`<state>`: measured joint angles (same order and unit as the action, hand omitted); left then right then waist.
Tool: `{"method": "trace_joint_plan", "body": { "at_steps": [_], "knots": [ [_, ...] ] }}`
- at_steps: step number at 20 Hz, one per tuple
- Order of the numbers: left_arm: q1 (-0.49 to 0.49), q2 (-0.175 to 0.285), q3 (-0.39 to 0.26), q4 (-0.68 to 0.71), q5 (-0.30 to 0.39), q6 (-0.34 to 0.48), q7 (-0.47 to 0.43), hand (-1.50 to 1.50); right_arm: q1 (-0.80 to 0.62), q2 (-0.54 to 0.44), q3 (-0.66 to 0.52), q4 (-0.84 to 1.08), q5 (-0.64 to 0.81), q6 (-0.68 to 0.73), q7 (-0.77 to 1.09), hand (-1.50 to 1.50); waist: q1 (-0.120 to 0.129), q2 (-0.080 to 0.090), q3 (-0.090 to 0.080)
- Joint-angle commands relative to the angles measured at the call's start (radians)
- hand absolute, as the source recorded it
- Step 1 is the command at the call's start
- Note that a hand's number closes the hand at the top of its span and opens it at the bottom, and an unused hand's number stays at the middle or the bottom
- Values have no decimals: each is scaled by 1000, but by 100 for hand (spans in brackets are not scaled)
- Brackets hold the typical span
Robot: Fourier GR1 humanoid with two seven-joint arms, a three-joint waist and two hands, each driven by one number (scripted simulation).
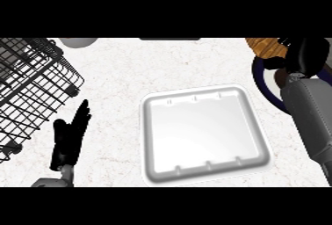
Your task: Pick the croissant from the tray and place it in the plate
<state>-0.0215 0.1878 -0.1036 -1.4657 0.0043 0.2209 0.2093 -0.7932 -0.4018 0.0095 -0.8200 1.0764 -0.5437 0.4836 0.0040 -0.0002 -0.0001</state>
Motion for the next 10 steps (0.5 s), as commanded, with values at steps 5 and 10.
{"method": "trace_joint_plan", "body": {
  "at_steps": [5, 10],
  "knots": [
    [-4, 9, 18, -38, -2, -26, 24, 0, -29, -120, -139, 232, -93, -36, -198, 150, 14, 6, 1],
    [-20, -6, 10, -17, -22, -23, 25, 0, -70, -159, -183, 383, -127, 48, -256, 150, 20, 8, 1]
  ]
}}
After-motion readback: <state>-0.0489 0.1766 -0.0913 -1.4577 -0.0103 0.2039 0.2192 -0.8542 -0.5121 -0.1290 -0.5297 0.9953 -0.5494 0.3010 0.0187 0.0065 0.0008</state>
